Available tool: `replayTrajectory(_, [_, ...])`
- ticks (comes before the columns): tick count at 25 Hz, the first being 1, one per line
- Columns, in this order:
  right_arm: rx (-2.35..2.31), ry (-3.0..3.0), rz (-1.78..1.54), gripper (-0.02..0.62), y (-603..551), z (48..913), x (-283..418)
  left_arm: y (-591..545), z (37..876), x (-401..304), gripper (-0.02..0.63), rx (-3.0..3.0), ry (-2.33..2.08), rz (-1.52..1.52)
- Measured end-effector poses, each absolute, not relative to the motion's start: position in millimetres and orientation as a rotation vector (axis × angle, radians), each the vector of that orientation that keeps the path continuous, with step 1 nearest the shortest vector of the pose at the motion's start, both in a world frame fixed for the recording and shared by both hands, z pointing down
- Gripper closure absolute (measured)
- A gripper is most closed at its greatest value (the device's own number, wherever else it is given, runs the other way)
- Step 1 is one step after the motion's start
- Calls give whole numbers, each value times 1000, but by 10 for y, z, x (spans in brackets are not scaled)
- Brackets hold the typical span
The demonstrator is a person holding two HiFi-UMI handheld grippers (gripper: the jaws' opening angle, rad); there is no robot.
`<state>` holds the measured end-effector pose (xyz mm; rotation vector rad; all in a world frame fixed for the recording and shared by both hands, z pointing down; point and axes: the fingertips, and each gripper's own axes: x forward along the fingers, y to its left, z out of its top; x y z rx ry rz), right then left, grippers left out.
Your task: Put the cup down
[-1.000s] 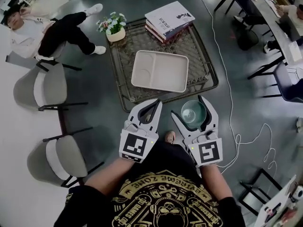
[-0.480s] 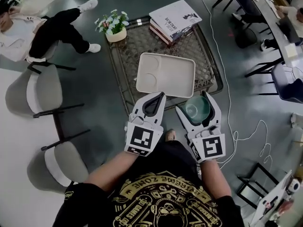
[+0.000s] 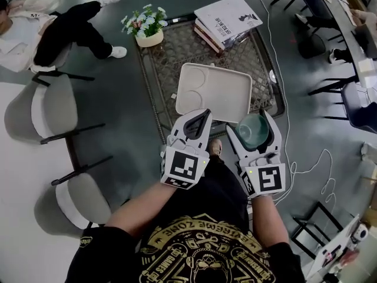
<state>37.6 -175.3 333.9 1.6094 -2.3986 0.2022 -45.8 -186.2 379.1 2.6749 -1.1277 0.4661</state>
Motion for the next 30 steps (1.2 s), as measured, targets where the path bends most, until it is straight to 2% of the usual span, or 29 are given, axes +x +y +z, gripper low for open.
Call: replayTrajectory(30, [1527, -2510, 327, 196, -2230, 4535, 708, -2117, 4970, -48, 618, 2487, -1254, 553])
